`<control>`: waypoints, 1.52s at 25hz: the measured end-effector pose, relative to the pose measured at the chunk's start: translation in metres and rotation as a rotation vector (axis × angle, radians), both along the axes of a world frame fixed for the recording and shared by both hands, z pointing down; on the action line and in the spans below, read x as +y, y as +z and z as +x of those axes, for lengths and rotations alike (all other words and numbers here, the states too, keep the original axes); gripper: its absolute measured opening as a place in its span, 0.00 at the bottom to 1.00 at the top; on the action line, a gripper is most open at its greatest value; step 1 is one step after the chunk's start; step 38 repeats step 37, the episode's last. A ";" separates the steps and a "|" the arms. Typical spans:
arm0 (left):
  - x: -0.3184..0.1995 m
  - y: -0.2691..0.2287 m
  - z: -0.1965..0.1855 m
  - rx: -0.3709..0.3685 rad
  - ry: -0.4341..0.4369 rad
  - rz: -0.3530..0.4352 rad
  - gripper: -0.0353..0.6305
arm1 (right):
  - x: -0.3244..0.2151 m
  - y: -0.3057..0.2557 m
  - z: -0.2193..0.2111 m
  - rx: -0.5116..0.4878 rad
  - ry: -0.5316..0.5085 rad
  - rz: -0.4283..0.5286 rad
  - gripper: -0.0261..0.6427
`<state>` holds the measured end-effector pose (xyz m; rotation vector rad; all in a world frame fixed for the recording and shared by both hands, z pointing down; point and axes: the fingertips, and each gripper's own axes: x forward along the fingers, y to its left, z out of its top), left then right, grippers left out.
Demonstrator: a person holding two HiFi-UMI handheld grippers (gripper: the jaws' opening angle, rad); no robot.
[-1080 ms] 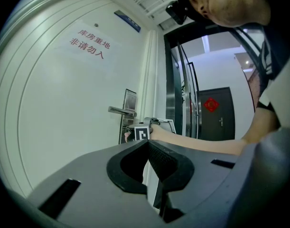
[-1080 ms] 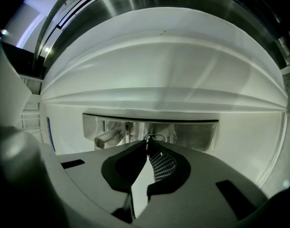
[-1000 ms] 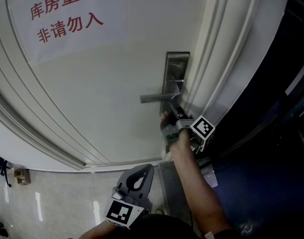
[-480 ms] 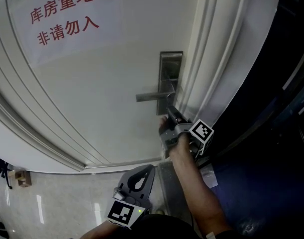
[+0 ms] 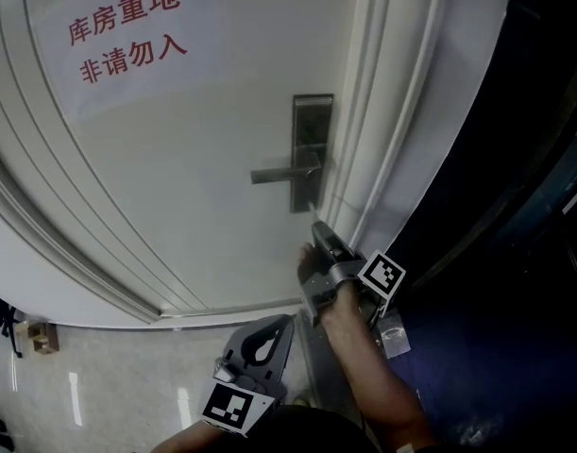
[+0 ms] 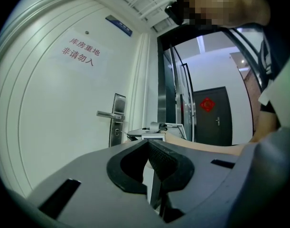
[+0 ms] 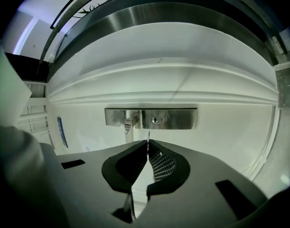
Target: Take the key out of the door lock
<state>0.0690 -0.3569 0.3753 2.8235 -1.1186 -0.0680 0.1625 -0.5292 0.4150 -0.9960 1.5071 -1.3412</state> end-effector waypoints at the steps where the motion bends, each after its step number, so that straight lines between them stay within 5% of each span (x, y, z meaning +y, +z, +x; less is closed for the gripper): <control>1: 0.004 -0.001 0.000 0.001 0.000 0.003 0.06 | 0.009 -0.001 -0.002 -0.003 -0.007 0.004 0.07; 13: 0.038 -0.006 0.012 -0.006 0.014 0.017 0.06 | 0.083 0.010 0.003 -0.006 -0.016 -0.010 0.07; 38: 0.041 -0.016 0.012 0.003 0.013 0.048 0.06 | 0.084 0.008 0.002 -0.022 -0.015 -0.009 0.07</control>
